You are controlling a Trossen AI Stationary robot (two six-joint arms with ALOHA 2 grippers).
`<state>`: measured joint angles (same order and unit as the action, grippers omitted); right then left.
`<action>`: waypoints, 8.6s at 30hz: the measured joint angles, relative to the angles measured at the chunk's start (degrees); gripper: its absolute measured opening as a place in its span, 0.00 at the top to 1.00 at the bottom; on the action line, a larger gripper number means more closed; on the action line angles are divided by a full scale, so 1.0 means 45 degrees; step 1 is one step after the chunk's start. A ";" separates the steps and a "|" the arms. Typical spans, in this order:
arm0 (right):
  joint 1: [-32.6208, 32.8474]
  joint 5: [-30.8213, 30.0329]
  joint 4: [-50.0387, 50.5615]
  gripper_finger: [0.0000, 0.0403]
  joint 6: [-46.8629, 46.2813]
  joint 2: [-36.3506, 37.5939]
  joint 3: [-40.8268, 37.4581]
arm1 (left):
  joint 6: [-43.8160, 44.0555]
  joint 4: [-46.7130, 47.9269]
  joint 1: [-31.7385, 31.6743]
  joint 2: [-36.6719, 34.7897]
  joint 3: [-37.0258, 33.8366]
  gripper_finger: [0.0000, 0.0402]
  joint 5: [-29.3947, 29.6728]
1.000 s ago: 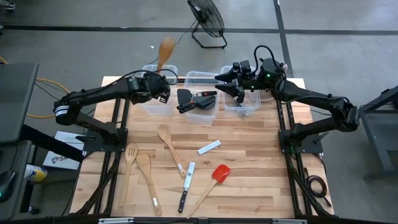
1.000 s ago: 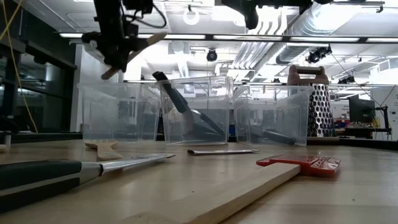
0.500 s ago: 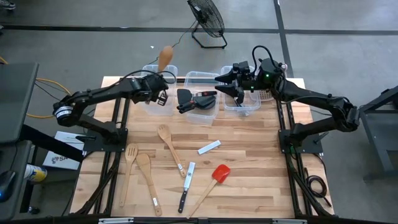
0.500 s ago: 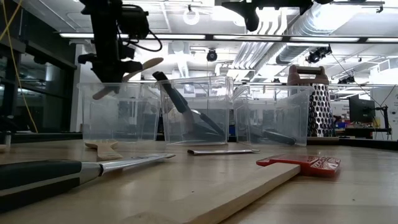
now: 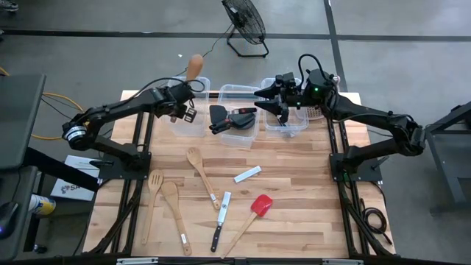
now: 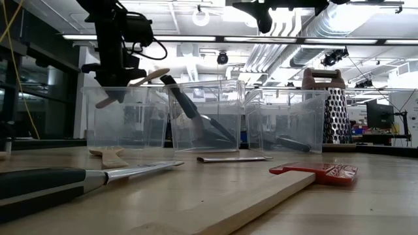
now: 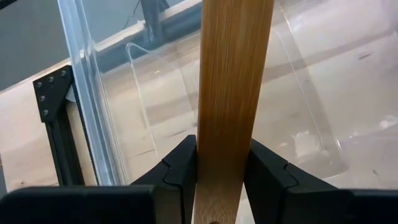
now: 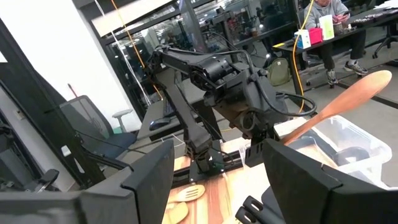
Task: Pick & Place Kitchen Items
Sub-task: Put the wooden serving spoon into the left bin
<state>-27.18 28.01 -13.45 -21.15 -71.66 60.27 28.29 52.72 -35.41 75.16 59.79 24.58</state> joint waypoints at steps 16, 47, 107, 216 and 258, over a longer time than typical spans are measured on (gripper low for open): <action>0.0001 0.0005 0.0005 0.42 0.0035 0.0000 0.0000 | 0.0006 0.0029 0.0013 0.0000 0.0000 0.73 -0.0680; 0.0000 0.0006 0.0023 0.42 0.0096 0.0000 0.0005 | 0.0009 -0.0107 0.0028 0.1965 -0.0025 0.73 -0.0983; 0.0001 0.0093 0.0942 0.42 0.0277 0.0000 0.0005 | 0.8435 0.8141 0.6019 -0.0866 0.4104 0.63 -0.2709; 0.0003 0.0437 0.1632 0.42 0.0274 -0.0003 0.0005 | 2.2387 -0.2360 1.7470 0.1593 -0.5372 0.39 -0.8864; 0.0005 0.0437 0.1852 0.42 0.0321 -0.0001 0.0005 | 2.2441 -0.1446 1.7455 0.1686 -0.4498 0.57 -0.8024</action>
<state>-27.16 29.98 -5.12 -19.70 -71.66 60.29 129.27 46.22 43.13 82.74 39.55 -11.53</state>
